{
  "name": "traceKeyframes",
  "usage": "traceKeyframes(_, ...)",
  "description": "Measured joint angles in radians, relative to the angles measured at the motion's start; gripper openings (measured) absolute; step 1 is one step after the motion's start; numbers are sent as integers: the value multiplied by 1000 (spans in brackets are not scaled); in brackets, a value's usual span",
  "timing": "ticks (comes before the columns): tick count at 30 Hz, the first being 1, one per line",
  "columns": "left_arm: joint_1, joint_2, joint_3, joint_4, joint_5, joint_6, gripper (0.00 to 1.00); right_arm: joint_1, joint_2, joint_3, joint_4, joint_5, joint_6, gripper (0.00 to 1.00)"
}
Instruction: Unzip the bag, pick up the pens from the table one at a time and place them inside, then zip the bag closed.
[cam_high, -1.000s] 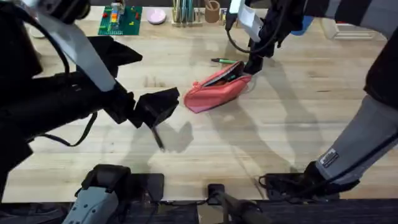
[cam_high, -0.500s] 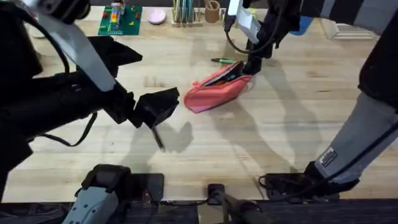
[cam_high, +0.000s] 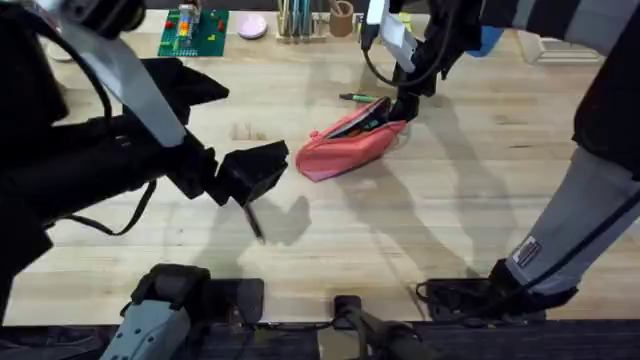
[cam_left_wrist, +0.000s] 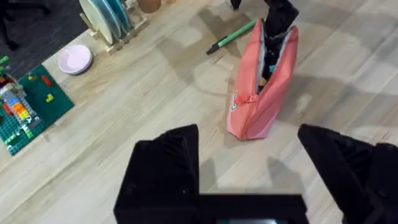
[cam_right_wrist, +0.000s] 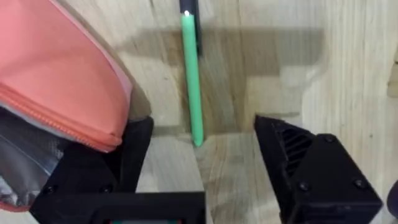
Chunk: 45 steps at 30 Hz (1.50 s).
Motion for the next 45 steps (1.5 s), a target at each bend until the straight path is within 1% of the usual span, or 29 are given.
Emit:
traceKeyframes(1,0,0,0,0,0,0,993,0,0,0,-4,-3,0,991)
traceKeyframes(3,0,0,0,0,0,0,993,1,2,0,-14,-9,0,948)
traceKeyframes(8,0,0,0,0,0,0,993,2,5,0,-34,-24,1,743)
traceKeyframes(12,0,0,0,0,0,0,993,6,5,0,-41,-31,0,597)
traceKeyframes(16,0,0,0,0,0,0,993,9,5,0,-40,-32,-1,404)
traceKeyframes(17,0,0,0,0,0,0,993,9,6,0,-32,-34,0,259)
traceKeyframes(21,0,0,0,0,0,0,994,9,6,0,-21,-35,1,53)
traceKeyframes(23,0,0,0,0,0,0,994,9,6,0,-18,-38,0,35)
traceKeyframes(39,0,0,0,0,0,0,993,9,6,4,-20,-37,0,31)
traceKeyframes(45,0,0,0,0,0,0,993,9,1,13,-70,-12,-8,31)
